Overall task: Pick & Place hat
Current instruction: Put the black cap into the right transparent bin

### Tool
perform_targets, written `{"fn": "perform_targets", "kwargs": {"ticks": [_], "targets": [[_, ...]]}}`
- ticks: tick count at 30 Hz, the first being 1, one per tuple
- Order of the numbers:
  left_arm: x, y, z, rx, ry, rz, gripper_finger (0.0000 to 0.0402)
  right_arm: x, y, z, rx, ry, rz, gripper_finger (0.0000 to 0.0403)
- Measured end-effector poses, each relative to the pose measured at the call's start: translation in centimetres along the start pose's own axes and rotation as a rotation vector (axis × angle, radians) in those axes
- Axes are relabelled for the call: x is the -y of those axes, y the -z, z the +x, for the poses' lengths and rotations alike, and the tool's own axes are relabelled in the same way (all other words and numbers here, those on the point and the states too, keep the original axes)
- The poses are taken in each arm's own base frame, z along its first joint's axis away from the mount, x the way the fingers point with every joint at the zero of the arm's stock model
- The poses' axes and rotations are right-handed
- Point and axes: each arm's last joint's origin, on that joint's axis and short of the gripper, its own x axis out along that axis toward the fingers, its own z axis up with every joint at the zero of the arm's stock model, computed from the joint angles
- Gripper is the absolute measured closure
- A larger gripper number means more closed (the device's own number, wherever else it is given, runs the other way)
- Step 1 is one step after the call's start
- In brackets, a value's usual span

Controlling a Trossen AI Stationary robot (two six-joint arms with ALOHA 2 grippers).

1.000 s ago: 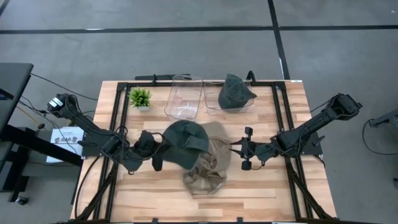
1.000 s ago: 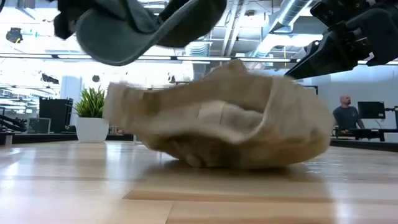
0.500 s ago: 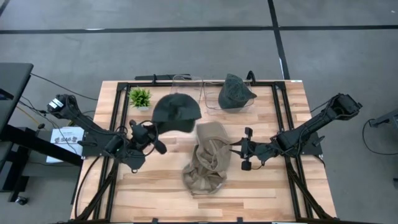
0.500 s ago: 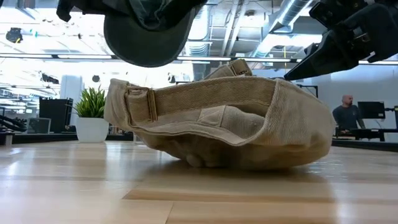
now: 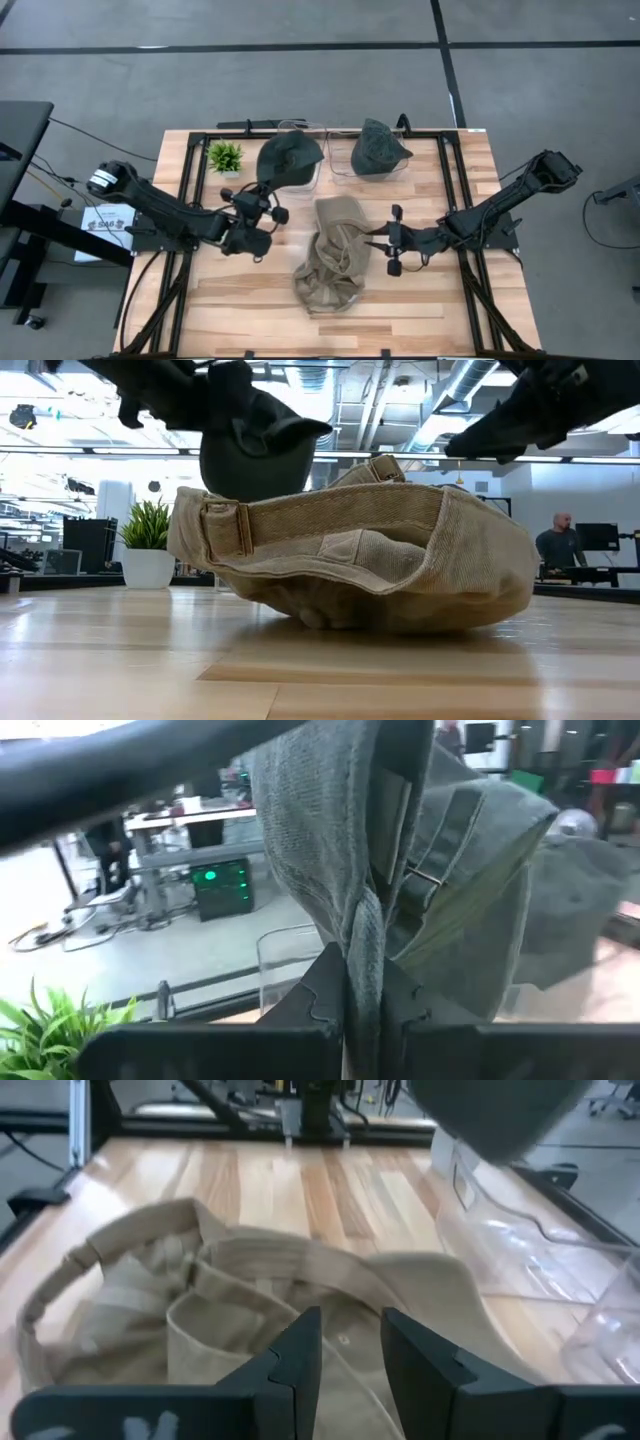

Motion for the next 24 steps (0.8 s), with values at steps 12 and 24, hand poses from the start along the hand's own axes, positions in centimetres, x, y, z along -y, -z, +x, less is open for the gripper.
{"fn": "perform_targets", "kwargs": {"ticks": [12, 24], "targets": [[0.8, 0.9, 0.4, -0.001, -0.016, -0.002, 0.0385, -0.1, -1.3, -0.1, 0.115, -0.010, 0.070, 0.0305], [1.0, 0.5, 0.3, -0.001, -0.009, -0.066, 0.0385, 0.6, -1.2, 1.9, 0.156, 0.019, 0.119, 0.0305]]}}
